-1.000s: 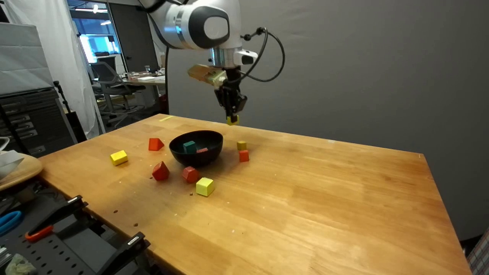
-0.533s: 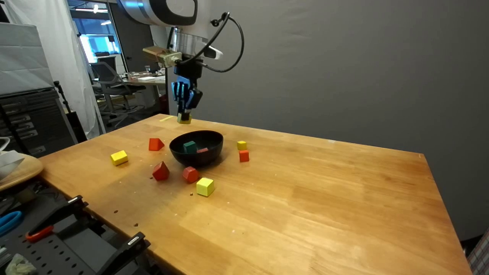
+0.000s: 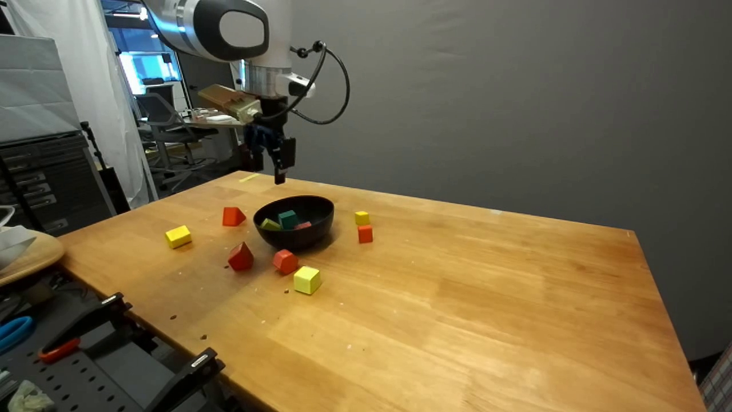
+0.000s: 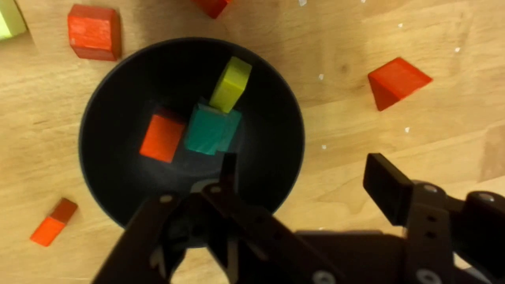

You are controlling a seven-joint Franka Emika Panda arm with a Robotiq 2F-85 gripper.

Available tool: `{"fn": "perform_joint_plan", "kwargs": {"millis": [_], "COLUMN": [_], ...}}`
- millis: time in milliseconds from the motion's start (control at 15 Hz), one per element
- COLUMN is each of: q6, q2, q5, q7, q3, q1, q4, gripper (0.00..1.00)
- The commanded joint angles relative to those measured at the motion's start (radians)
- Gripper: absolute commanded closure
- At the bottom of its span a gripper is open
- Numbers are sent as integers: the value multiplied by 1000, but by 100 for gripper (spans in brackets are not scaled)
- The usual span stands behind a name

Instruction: Put all the blocks in the bowl

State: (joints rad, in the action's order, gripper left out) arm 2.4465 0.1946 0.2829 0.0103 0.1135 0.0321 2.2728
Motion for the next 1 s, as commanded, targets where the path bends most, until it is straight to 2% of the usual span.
{"fn": "perform_joint_plan", "kwargs": {"millis": [0, 267, 333, 467, 533, 800, 933], "q6": [-156, -345, -281, -321, -185, 64, 147], "q2": [-133, -179, -138, -164, -154, -17, 63], "q5": [29, 25, 1, 1, -70, -154, -200], "q7": [-134, -256, -186, -211, -134, -26, 23], "q3": [41, 61, 41, 49, 47, 55, 55], "q1": [15, 59, 57, 73, 79, 100, 124], "q4": [46, -3, 2, -1, 32, 26, 5], "gripper": [0, 0, 0, 0, 0, 0, 0]}}
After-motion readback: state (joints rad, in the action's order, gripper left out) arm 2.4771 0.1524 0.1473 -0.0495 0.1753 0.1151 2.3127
